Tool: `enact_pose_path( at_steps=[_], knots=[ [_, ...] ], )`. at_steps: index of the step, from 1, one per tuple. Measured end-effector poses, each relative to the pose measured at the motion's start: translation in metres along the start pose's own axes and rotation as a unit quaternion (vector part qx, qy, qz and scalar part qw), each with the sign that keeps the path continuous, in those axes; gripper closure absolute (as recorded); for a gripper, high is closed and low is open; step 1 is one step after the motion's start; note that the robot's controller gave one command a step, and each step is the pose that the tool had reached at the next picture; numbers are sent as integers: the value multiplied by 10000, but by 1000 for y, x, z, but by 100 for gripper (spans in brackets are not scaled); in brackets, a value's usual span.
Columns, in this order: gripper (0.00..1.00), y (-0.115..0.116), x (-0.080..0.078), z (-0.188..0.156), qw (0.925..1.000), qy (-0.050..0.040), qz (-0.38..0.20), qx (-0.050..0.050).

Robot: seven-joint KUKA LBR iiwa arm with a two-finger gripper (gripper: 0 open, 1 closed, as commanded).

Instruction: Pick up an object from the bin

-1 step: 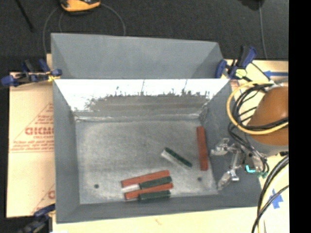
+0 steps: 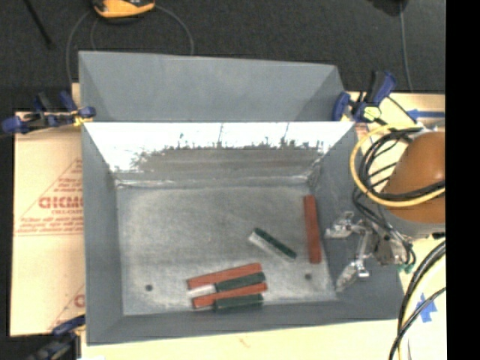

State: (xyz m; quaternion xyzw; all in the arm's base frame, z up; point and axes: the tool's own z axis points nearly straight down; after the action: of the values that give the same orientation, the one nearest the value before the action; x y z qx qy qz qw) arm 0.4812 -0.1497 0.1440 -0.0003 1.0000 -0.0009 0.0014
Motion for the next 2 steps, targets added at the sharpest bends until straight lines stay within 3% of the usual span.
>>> enact_pose_path(
  at_steps=[1, 2],
  knots=[
    [0, 25, -71, 39, 9998, -24, 218, -6],
    [100, 27, -43, 65, 9922, -90, 1246, -30]
  ],
)
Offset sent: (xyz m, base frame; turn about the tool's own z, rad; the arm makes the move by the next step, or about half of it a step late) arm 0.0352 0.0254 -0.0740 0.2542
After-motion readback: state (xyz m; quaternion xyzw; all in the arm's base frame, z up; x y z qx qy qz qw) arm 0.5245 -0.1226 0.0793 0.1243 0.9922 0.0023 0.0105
